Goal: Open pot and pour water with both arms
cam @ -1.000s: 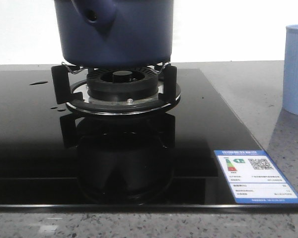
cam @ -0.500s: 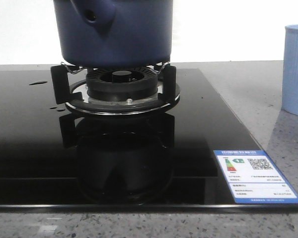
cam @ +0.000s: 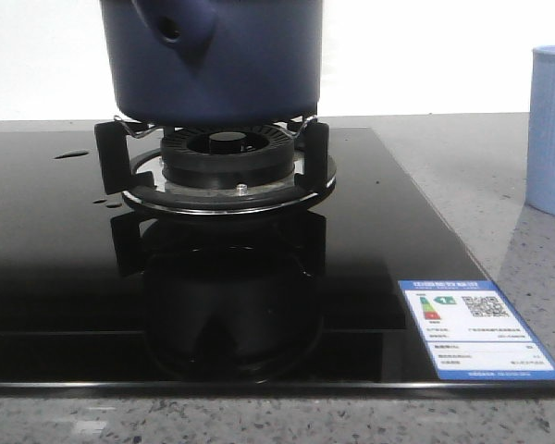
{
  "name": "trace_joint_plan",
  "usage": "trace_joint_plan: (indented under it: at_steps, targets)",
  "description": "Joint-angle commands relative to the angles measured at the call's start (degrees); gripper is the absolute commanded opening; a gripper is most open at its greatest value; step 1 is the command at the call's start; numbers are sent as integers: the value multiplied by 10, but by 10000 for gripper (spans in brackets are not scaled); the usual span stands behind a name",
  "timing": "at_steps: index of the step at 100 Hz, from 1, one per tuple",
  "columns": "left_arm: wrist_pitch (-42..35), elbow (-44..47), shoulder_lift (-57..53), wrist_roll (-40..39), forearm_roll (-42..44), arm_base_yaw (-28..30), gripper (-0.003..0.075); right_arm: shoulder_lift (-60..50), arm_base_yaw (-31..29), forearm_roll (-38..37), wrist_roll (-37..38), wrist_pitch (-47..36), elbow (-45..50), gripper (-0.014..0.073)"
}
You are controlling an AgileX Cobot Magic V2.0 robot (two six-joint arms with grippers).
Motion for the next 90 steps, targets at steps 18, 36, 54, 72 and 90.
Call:
trace_joint_plan:
  at_steps: [18,36,54,72,90]
  targets:
    - [-29,20,4,-6,-8,0,-19,2,-51,342,-354,-153,50,-67]
    - [-29,20,4,-6,-8,0,-19,-23,-101,432,-464,-341,126,-67]
    - [-29,20,4,-6,-9,0,-19,-104,-122,438,-450,-192,126,-67]
    - [-29,20,4,-6,-9,0,-19,-181,-127,430,-438,-83,126,-67]
    - [-29,20,4,-6,-9,0,-19,-178,-127,435,-430,-24,127,-67]
